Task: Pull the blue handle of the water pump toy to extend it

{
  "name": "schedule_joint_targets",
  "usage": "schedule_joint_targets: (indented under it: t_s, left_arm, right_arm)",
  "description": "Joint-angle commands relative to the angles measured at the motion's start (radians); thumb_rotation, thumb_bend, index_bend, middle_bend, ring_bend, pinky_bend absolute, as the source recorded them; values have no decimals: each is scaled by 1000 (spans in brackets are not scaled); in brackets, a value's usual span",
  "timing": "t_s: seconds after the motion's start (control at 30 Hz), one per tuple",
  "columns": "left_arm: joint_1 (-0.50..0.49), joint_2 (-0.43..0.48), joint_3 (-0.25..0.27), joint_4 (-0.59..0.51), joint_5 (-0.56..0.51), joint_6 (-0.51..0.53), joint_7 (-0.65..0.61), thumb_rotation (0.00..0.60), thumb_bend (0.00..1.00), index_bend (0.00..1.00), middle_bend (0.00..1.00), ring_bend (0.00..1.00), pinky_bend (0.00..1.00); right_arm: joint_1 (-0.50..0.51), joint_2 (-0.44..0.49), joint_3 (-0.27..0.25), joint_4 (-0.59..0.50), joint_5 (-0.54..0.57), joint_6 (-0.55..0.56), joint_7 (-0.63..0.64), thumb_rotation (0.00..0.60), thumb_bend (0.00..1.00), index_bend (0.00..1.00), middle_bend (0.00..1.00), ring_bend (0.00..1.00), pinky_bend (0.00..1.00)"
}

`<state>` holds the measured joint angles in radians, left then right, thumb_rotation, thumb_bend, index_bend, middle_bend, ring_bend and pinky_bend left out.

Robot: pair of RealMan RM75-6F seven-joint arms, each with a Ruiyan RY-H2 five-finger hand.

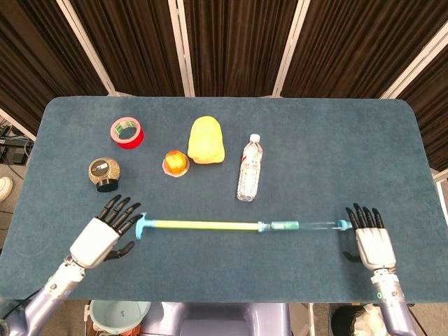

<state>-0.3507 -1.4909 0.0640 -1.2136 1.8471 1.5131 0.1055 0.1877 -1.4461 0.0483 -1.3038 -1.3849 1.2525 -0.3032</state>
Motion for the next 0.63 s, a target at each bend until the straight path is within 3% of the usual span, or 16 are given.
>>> schedule_joint_targets:
  t_s: [0.03,0.2,0.33,0.5,0.63]
  left_arm:
    - [10,8,-17,1,-56,-31,-25,600,236,115,44,14,59]
    - [56,102,-12,-137,-187,-113,48,600,128,72,7,14,39]
    - [95,163,-4,-241,-262,-135,124,600,117,64,5,14,12]
    - [179,216,-10,-324,-326,-39,160,600,118,65,15,18,11]
    - [233,247,-10,-347,-314,56,137,600,117,68,24,21,11]
  right_arm:
    - [8,25,-16,-32,6,-30,-30,600,0,0,0,0,0]
    - [-11,81,-23,-146,-4,15,-74,600,0,0,0,0,0]
    - [-41,96,-19,-181,-42,112,-88,600,0,0,0,0,0]
    - [-112,96,7,-185,-92,322,-150,600,0,0,0,0,0]
    - [-145,108,16,-169,-105,390,-107,600,0,0,0,0,0]
